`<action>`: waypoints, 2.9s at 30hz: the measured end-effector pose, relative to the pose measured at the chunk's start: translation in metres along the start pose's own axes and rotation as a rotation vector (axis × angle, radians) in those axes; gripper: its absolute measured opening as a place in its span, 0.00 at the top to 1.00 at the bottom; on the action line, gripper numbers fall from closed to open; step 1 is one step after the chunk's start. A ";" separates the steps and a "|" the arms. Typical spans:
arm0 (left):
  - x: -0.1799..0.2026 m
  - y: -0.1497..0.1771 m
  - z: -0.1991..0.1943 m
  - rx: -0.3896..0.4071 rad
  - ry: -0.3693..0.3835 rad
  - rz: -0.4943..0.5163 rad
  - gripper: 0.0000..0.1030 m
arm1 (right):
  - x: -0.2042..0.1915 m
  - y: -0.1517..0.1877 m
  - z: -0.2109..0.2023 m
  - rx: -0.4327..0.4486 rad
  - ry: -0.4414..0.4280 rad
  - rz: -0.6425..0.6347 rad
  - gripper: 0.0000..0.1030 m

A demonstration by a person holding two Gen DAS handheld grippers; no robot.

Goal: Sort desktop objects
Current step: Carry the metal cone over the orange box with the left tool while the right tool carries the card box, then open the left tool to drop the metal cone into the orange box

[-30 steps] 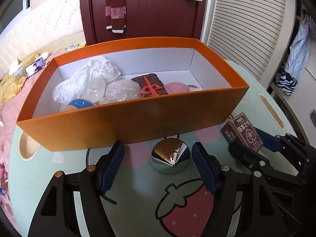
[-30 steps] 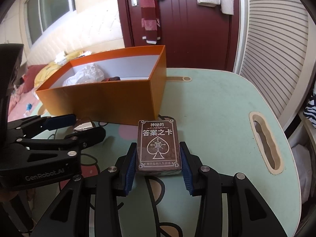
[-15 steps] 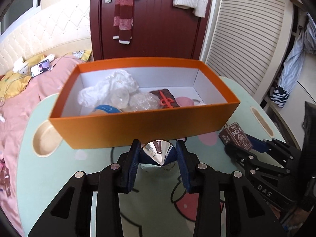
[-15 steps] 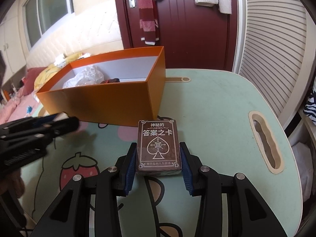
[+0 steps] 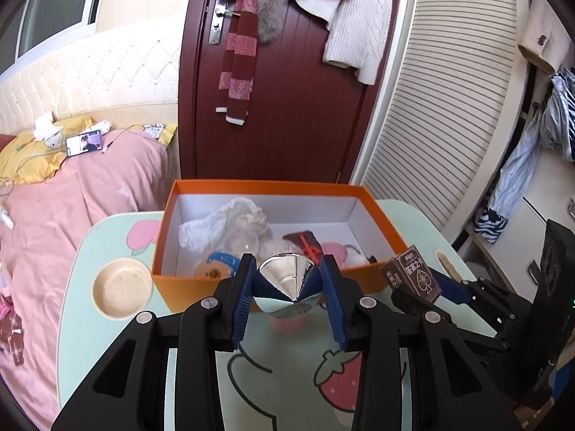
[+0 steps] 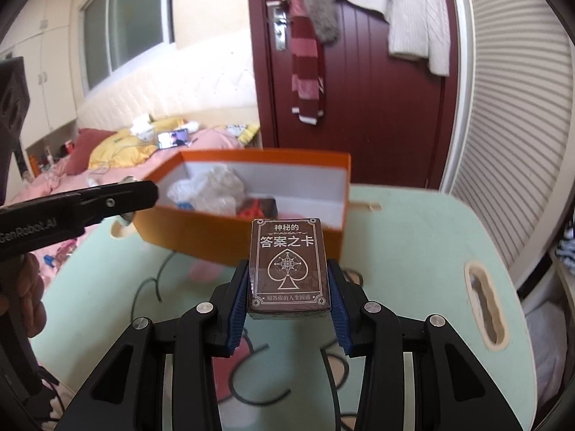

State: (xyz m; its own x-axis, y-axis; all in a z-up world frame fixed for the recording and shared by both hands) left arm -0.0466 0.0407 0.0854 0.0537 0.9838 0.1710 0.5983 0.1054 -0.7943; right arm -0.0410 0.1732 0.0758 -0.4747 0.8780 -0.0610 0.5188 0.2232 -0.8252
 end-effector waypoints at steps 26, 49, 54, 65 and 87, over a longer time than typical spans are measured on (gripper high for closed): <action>-0.008 -0.040 0.070 -0.042 -0.007 -0.009 0.62 | 0.001 -0.062 0.076 -0.005 -0.009 0.054 0.61; -0.016 -0.033 0.091 -0.095 -0.023 -0.023 0.62 | 0.010 -0.056 0.097 -0.049 -0.008 0.079 0.61; -0.017 -0.032 0.094 -0.102 -0.027 -0.026 0.62 | 0.010 -0.055 0.098 -0.049 -0.010 0.079 0.61; -0.021 -0.027 0.098 -0.125 -0.033 -0.035 0.62 | 0.011 -0.057 0.103 -0.051 -0.014 0.076 0.61; -0.030 -0.016 0.112 -0.185 -0.106 -0.036 0.63 | 0.014 -0.057 0.106 -0.054 0.023 0.033 0.61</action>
State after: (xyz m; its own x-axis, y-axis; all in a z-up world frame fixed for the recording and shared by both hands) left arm -0.1475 0.0258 0.0278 -0.0489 0.9907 0.1270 0.7354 0.1217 -0.6666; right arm -0.1524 0.1275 0.0619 -0.4404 0.8947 -0.0739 0.5715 0.2159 -0.7917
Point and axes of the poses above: each gripper's, at about its wrist camera, not at the fingertips, and z roughly the way its jaws point, x to its right, y to its underside, the point moved 4 cm from there along z, roughly the way its jaws point, and after that the axes turned 1 degree about -y, right-handed, at the moved point
